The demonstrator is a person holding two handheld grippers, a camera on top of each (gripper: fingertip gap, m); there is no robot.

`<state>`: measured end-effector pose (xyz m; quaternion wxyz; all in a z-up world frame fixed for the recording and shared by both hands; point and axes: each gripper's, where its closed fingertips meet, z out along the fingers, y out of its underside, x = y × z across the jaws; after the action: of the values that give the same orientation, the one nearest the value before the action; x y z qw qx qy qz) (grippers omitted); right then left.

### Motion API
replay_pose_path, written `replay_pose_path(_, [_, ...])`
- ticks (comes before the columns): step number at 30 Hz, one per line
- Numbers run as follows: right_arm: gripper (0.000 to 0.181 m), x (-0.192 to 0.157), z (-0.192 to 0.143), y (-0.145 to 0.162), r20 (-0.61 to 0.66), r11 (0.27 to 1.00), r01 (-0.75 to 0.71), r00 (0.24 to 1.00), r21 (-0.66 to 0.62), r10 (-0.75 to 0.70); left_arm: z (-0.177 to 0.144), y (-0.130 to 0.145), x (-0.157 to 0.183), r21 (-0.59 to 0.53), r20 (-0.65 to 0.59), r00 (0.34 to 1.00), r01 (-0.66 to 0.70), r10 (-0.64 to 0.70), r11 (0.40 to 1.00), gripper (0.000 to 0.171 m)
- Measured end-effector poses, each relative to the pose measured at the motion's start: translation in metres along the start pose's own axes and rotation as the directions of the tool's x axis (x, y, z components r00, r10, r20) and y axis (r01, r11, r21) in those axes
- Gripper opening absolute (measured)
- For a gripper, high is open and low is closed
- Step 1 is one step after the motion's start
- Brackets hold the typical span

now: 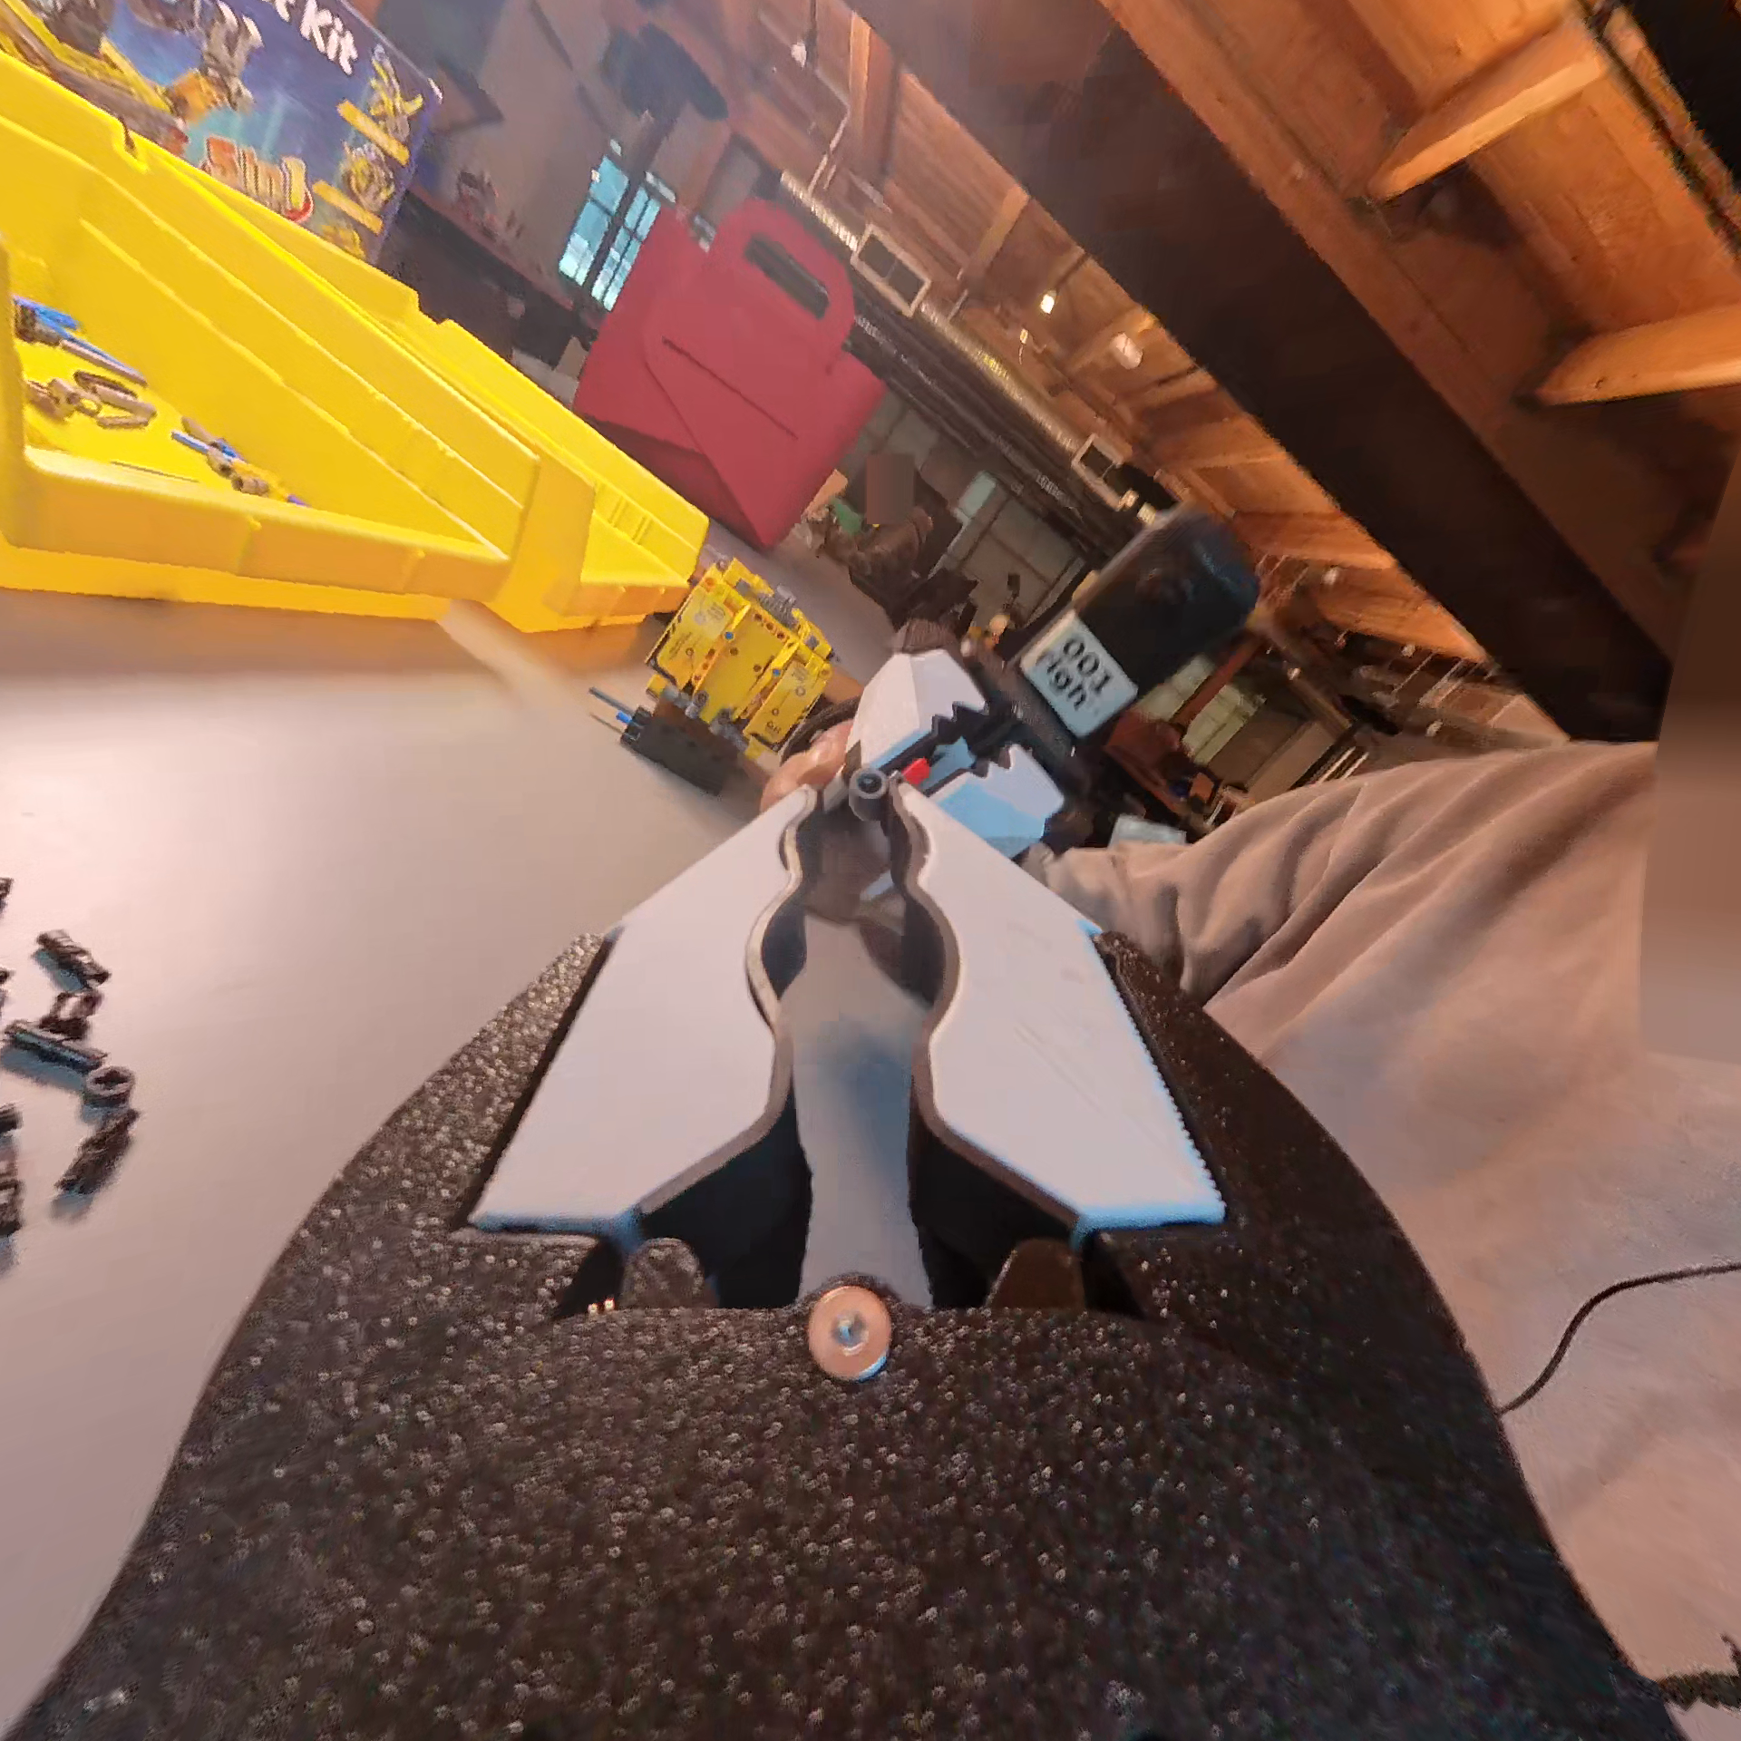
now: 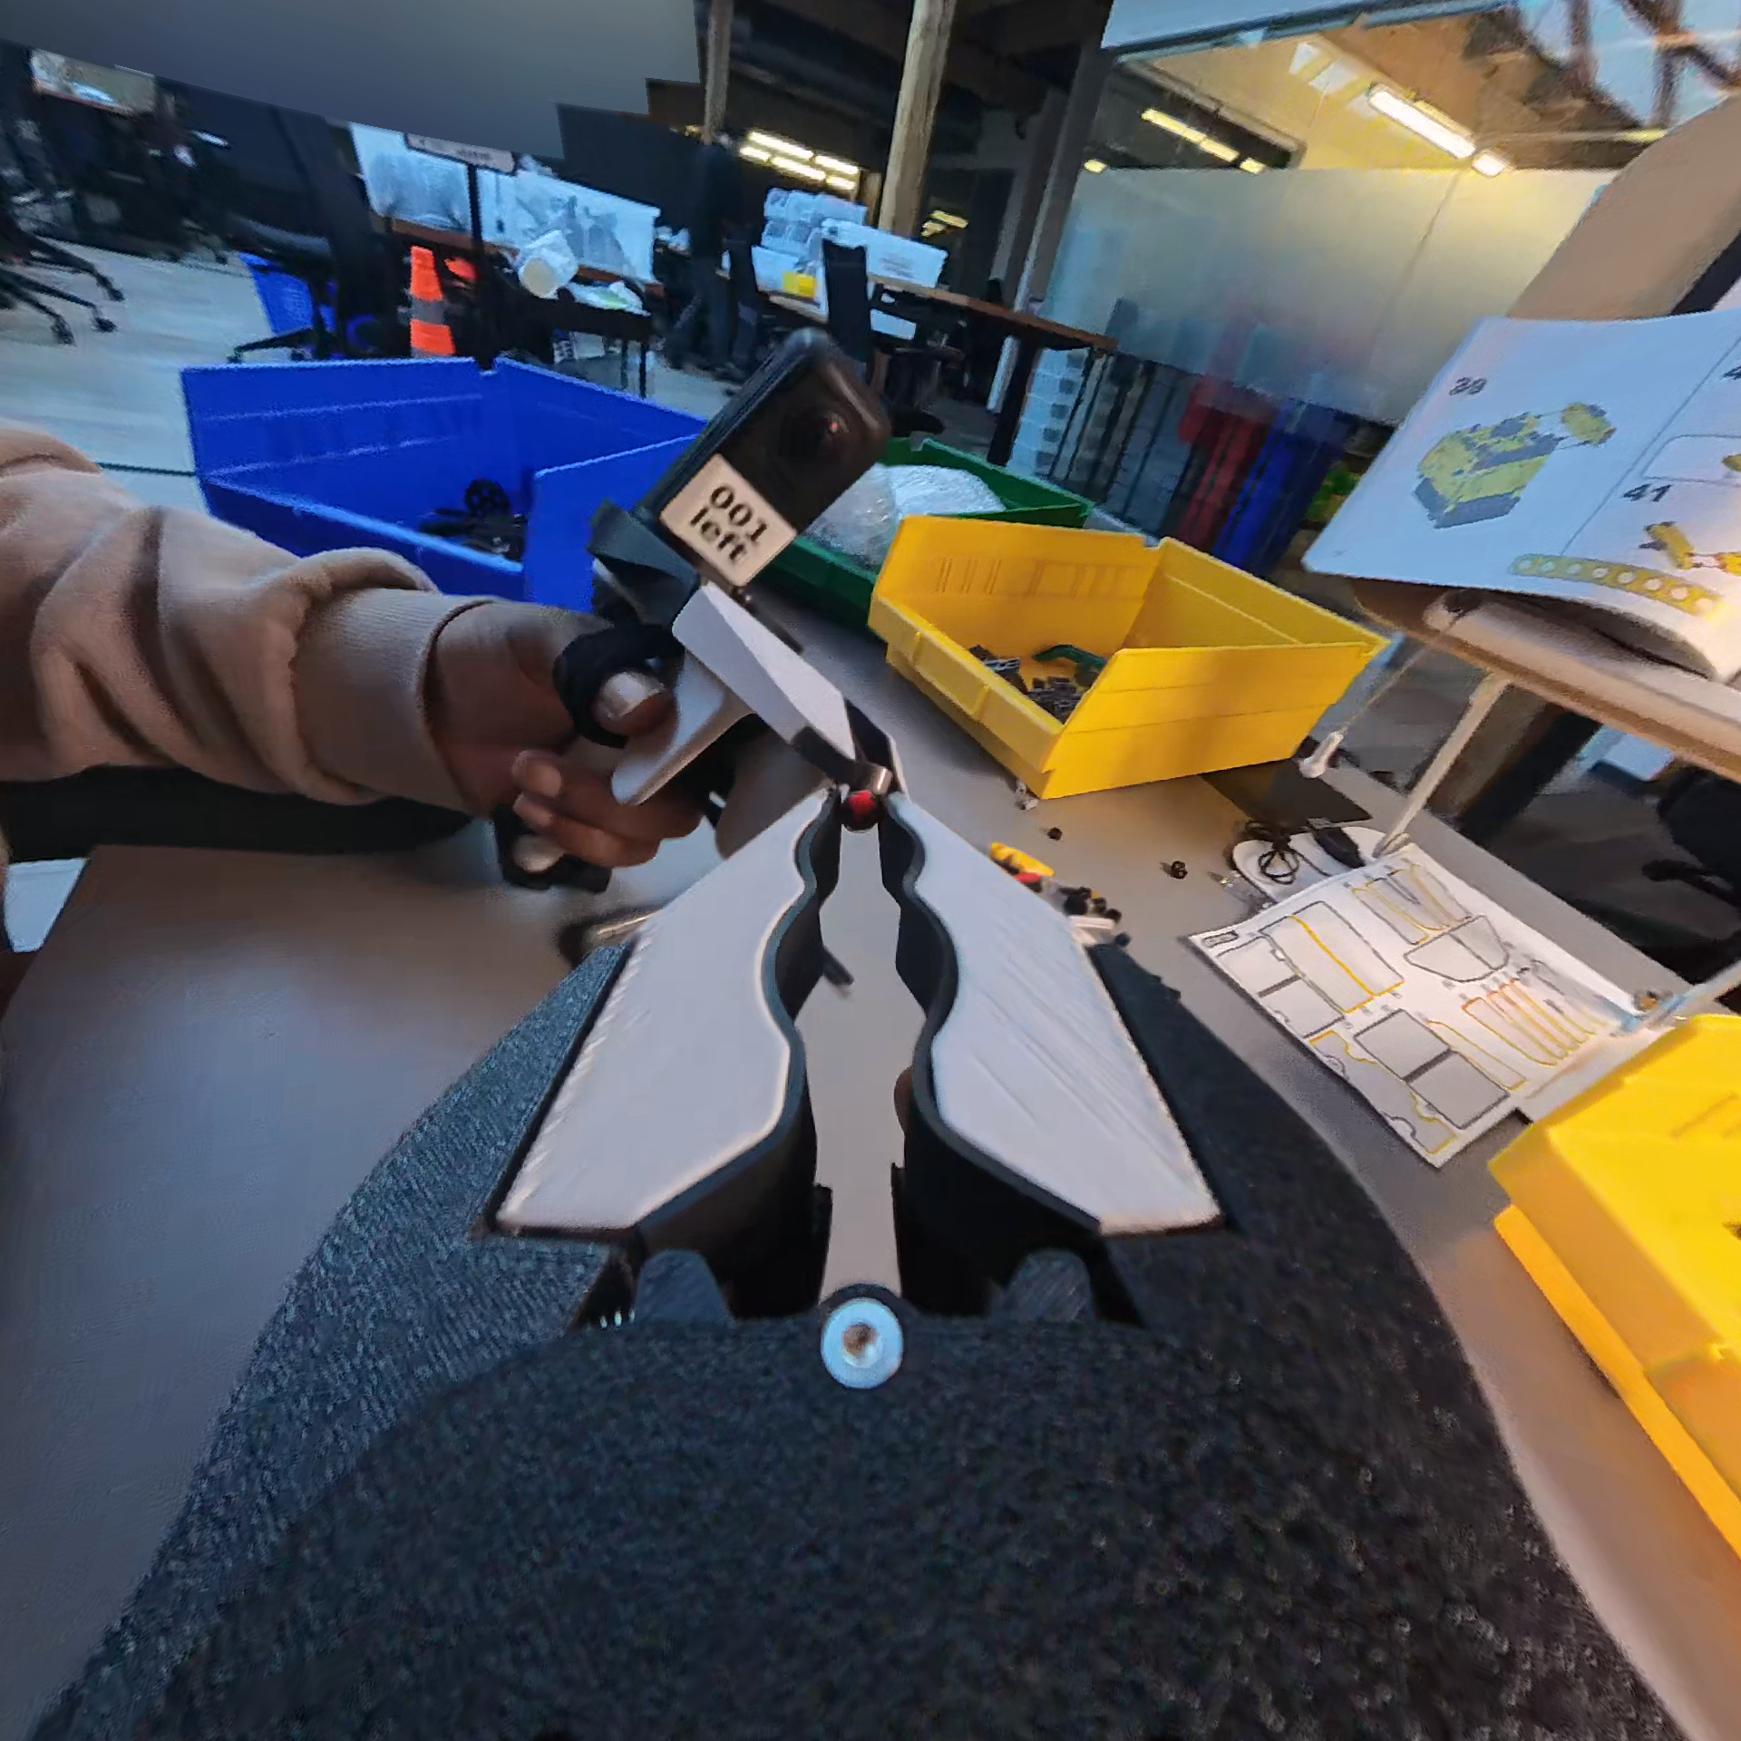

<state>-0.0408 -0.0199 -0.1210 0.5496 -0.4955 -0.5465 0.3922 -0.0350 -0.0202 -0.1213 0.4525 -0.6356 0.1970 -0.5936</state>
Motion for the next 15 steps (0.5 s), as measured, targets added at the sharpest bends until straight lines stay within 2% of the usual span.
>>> replay_pose_path(2, [0.005, -0.005, -0.005, 0.006, 0.107, 0.998, -0.026, 0.994, -0.064, 0.033, -0.003, 0.009, -0.002, -0.103, 0.032, 0.995, -0.088, 0.092, 0.991, 0.014])
replay_pose_path(5, [0.005, -0.019, -0.012, 0.015, 0.265, 0.984, -0.097, 0.955, -0.148, 0.133, -0.002, 0.025, 0.003, -0.228, 0.010, 0.985, -0.165, 0.172, 0.960, 0.016])
replay_pose_path(9, [0.005, -0.029, -0.015, 0.019, 0.338, 0.976, -0.143, 0.921, -0.167, 0.193, 0.003, 0.038, 0.014, -0.277, -0.057, 0.991, -0.130, 0.119, 0.952, 0.010])
replay_pose_path(12, [0.005, -0.029, -0.015, 0.019, 0.334, 0.977, -0.134, 0.925, -0.163, 0.183, 0.003, 0.037, 0.014, -0.258, -0.064, 0.995, -0.089, 0.074, 0.962, 0.008])
replay_pose_path(15, [0.007, -0.016, -0.014, -0.001, 0.300, 0.966, -0.255, 0.919, -0.044, 0.256, 0.004, 0.015, 0.019, -0.107, -0.110, 0.993, 0.020, -0.032, 0.994, 0.007])
